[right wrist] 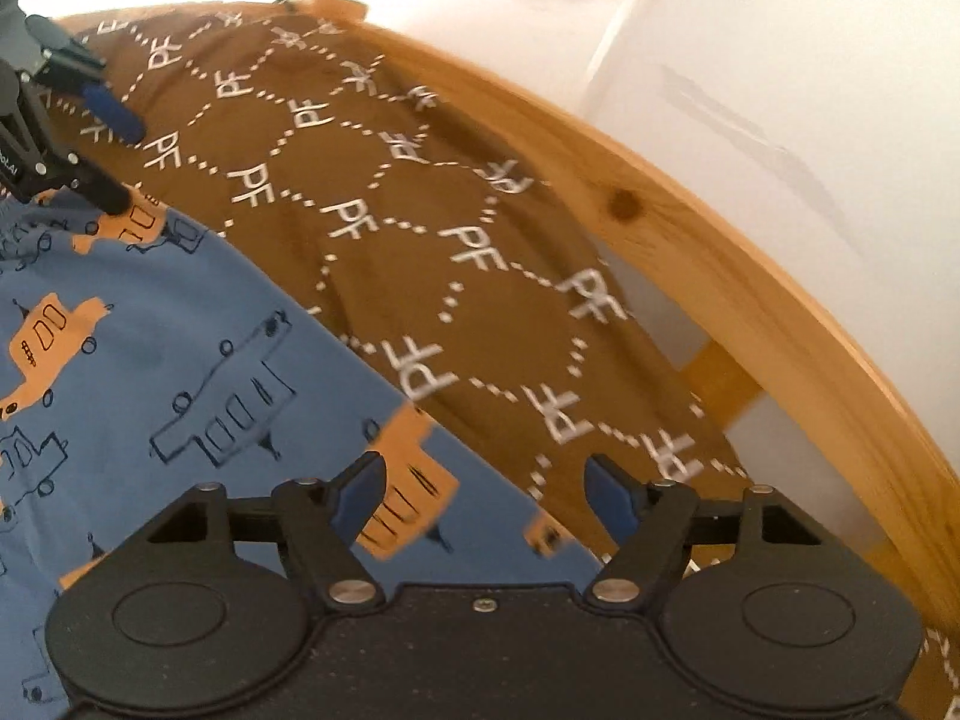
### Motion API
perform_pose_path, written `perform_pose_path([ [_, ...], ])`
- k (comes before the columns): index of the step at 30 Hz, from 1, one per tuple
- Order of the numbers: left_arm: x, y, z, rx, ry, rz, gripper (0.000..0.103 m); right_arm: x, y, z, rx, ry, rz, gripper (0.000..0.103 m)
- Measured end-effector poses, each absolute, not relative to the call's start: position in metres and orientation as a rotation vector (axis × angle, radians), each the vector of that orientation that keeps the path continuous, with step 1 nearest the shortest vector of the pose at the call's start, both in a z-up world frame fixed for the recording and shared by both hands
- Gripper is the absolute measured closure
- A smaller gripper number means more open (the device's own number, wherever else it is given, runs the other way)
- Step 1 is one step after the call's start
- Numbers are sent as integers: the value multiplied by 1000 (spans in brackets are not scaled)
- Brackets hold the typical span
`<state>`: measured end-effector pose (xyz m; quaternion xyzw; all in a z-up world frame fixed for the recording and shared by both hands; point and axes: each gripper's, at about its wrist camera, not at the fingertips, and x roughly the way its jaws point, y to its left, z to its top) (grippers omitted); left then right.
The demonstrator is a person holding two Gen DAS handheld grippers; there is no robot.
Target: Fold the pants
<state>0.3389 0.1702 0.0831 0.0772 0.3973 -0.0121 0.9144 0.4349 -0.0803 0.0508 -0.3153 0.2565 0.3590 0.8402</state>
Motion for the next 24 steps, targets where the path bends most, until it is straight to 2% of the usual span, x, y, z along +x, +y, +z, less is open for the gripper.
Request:
perform_pose_path([
  [1,340,170,83,153,823,-41,32,437,-76,50,-679,549,762,31],
  [2,339,169,85,143,830,-67,40,441,-72,48,-688,561,762,32],
  [4,335,167,86,136,837,-121,45,448,-69,46,-697,591,765,36],
  [5,335,165,86,146,846,-140,52,451,-68,44,-699,611,765,38],
  [7,334,159,81,189,866,-139,77,459,-68,41,-707,657,777,46],
  [8,334,156,79,213,876,-126,96,463,-67,39,-714,680,775,50],
  [10,333,153,76,220,876,-99,98,467,-68,32,-722,711,756,75],
  [11,332,152,76,217,870,-94,100,468,-68,30,-723,718,744,84],
  [12,331,149,77,227,863,-85,100,468,-69,29,-719,711,735,99],
  [16,326,144,81,297,831,-50,101,459,-74,33,-708,651,728,103],
  [24,326,143,93,290,780,70,101,440,-78,57,-675,514,667,103],
])
